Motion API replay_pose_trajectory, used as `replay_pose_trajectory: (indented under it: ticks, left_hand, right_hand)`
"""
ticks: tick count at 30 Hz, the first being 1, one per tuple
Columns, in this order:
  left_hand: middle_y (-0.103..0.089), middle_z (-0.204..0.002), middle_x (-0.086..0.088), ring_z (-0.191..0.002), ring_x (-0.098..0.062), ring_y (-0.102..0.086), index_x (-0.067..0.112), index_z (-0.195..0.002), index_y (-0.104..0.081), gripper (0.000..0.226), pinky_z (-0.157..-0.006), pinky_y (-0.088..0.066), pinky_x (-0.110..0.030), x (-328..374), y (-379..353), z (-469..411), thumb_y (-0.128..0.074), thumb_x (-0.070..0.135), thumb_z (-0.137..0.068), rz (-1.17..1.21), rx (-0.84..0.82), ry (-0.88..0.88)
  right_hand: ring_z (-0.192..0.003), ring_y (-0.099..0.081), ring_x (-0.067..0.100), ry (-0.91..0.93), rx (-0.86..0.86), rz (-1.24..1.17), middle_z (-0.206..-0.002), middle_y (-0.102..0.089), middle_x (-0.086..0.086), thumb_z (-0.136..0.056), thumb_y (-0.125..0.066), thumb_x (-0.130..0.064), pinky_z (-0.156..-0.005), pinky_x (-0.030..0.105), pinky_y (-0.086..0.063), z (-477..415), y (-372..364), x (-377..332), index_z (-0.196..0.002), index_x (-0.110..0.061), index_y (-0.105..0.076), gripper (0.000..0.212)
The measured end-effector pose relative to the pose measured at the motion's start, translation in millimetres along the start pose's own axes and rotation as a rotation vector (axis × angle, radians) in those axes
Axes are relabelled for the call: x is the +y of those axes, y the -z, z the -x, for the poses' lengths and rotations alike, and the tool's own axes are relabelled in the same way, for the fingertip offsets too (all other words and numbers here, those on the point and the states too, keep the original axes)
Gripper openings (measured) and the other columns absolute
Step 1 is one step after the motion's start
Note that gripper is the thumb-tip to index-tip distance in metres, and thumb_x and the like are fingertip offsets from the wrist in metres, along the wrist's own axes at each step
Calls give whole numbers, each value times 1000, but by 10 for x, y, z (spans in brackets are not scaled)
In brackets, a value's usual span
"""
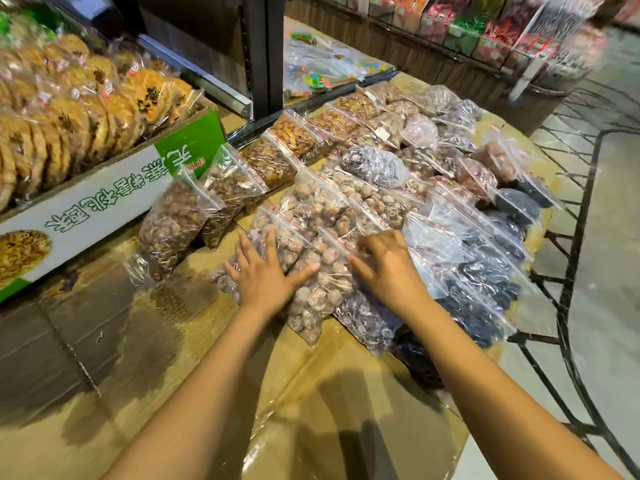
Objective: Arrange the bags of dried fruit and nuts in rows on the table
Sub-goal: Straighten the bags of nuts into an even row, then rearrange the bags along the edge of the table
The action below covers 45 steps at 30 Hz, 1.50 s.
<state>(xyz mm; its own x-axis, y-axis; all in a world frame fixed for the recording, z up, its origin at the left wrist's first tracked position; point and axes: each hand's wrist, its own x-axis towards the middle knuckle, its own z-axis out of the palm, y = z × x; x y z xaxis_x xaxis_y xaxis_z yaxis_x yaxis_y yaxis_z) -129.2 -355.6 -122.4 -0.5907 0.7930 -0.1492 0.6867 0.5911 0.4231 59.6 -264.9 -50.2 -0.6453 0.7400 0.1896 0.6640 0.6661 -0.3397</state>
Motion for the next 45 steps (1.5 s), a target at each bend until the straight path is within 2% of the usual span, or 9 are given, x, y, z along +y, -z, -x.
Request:
replay_pose_trajectory:
  ticks: [4,9,14,20,25,28,33,38,45]
  left_hand:
    - [15,-159,-21,-146,-39,13,26,-154,1,107,-115,6,-62,125,83,104,-36,84,-73,181,58,28]
    - [15,-161,-13,-147,-27,18,25,-154,0,96,-118,4,-54,668,24,650,-40,75,-82,264,182,-122]
    - [13,-162,-1,-147,-19,18,28,-154,-1,97,-119,0,-50,1240,-340,1241,-45,76,-82,317,148,-66]
    - [-16,-161,-13,-148,-31,-9,17,-151,-24,93,-119,-11,-50,2051,-783,1471,-48,74,-82,215,259,113]
    - [-10,-162,-11,-149,-28,-1,21,-152,-18,85,-120,-6,-48,2731,-866,1459,-45,69,-86,174,270,83]
    - [-7,-162,-11,-148,-29,1,25,-152,-17,84,-120,-5,-49,2957,-821,1350,-46,67,-85,170,301,88]
    - [-7,-162,-11,-149,-30,1,23,-152,-11,96,-120,-6,-51,3029,-692,986,-36,77,-77,122,306,165]
    - [-8,-160,-18,-148,-35,2,21,-153,-9,100,-118,-7,-57,3080,-564,349,-42,77,-76,138,325,213]
    - [5,-158,-26,-145,-47,7,22,-154,0,105,-117,0,-59,3349,-475,-753,-30,83,-74,-71,163,246]
  right_hand:
    - [-113,-41,32,-121,106,26,-106,-62,14,-85,-63,-38,-91,41,-37,325,335,263,-112,-5,-59,42]
    - [-114,-42,33,-266,92,-42,-115,-56,15,-86,-63,-39,-93,40,-34,722,628,855,-118,-8,-55,45]
    - [-118,-37,34,-218,0,-14,-121,-51,16,-88,-59,-43,-97,44,-35,787,954,1585,-126,-10,-48,52]
    - [-118,-40,35,-109,-113,38,-123,-51,15,-85,-58,-49,-99,42,-32,854,1249,2472,-130,-11,-45,60]
    - [-127,-33,25,-114,-163,-31,-133,-45,8,-87,-52,-54,-104,37,-31,911,1493,2946,-136,-16,-38,64]
    - [-124,-33,23,-100,-184,-82,-130,-46,5,-87,-51,-55,-101,35,-32,793,1502,3092,-133,-18,-40,60]
    - [-124,-32,23,-24,-192,-77,-132,-44,6,-88,-49,-56,-101,37,-33,352,1364,3114,-136,-16,-36,63]
    - [-124,-32,28,87,-220,59,-130,-44,11,-90,-47,-55,-102,38,-33,-278,1269,3212,-135,-11,-36,64]
    - [-124,-35,32,161,-207,178,-129,-46,14,-89,-52,-51,-103,41,-34,-1288,1445,3476,-136,-10,-36,64]
